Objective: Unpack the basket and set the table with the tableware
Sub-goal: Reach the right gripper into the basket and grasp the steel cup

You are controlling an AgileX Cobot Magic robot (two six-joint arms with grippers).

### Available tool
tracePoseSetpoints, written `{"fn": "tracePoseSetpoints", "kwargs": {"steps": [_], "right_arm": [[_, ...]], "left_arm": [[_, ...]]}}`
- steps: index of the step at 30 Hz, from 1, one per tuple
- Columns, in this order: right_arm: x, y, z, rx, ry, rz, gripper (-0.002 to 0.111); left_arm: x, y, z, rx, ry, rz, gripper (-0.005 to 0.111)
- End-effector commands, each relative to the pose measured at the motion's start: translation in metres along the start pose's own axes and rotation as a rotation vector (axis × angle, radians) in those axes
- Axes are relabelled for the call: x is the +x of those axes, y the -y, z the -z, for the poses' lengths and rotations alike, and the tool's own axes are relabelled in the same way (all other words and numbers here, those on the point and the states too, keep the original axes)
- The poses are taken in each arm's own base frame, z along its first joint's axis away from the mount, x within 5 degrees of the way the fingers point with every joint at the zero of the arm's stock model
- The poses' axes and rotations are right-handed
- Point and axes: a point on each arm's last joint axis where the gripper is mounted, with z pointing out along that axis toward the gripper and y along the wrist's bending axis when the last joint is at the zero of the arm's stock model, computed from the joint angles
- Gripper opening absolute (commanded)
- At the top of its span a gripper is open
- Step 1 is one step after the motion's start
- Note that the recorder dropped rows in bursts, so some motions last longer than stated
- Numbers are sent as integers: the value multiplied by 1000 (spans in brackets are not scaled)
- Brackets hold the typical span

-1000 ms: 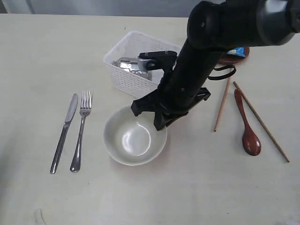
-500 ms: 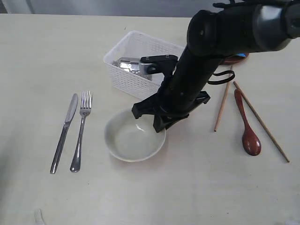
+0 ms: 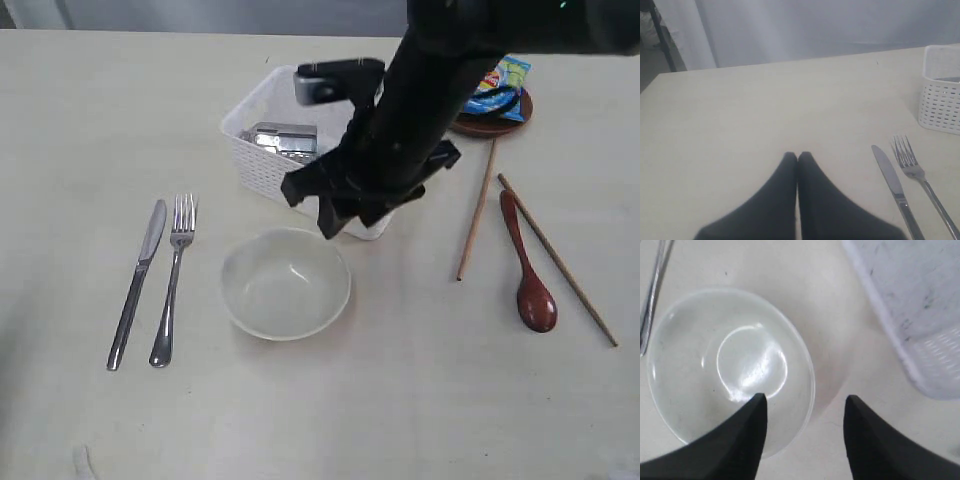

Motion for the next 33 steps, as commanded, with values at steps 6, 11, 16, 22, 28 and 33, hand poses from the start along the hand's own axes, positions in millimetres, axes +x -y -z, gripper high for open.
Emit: {"fn": "tracePoseSetpoints", "kwargs": {"steps": [6, 11, 16, 22, 28, 33], "right_arm": [[-68, 7, 64, 79, 350, -49, 46], [-91, 56, 13, -54, 282, -197, 46], [-100, 78, -39, -305, 251, -269, 46], [-102, 91, -70, -319, 248, -298, 46], [-106, 88, -75, -376, 288, -263, 43], [-108, 85, -73, -405, 319, -230, 9]], "left_arm": [[1, 0, 0, 6, 0, 3, 0], [1, 0, 0, 6, 0, 3, 0], [1, 0, 0, 6, 0, 3, 0], [1, 0, 0, 6, 0, 3, 0], [1, 0, 0, 6, 0, 3, 0], [1, 0, 0, 6, 0, 3, 0]]}}
